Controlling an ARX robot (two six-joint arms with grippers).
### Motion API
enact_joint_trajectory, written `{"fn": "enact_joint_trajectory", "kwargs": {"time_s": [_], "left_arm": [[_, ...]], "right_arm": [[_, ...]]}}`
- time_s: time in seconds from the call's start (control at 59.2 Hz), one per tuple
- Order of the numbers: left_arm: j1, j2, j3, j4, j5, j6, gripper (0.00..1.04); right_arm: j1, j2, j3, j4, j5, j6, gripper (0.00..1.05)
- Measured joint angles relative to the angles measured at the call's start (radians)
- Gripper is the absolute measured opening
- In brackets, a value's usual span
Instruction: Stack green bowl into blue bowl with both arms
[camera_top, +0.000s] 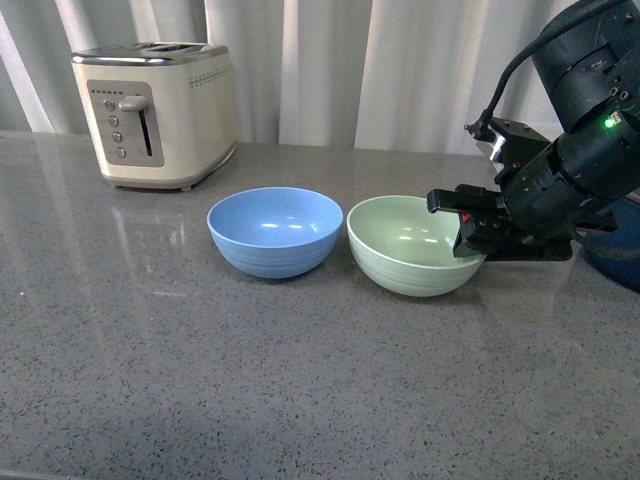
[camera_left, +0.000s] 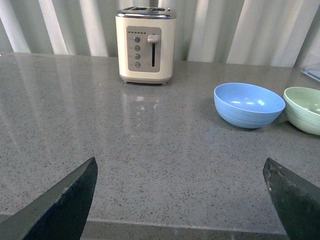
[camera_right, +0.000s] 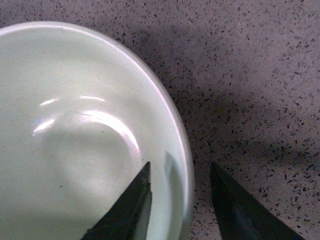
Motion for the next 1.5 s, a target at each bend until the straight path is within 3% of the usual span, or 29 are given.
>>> {"fn": "enact_joint_trajectory", "kwargs": {"time_s": [0.118, 0.236, 0.76, 1.503], "left_arm": [[0.000, 0.000, 0.000, 0.000, 0.000, 0.000, 0.98], [0.000, 0.000, 0.000, 0.000, 0.000, 0.000, 0.98], [0.000, 0.000, 0.000, 0.000, 0.000, 0.000, 0.98], [0.000, 0.000, 0.000, 0.000, 0.000, 0.000, 0.98]], "right_arm": [[0.000, -0.007, -0.025, 0.009, -0.004, 0.000, 0.11], [-0.004, -0.035, -0.031, 0.021, -0.019, -0.003, 0.01], [-0.023, -0.103, 0.002, -0.036, -0.033, -0.053, 0.01], [0.182, 0.013, 0.307, -0.131, -0.140, -0.065, 0.01]]}}
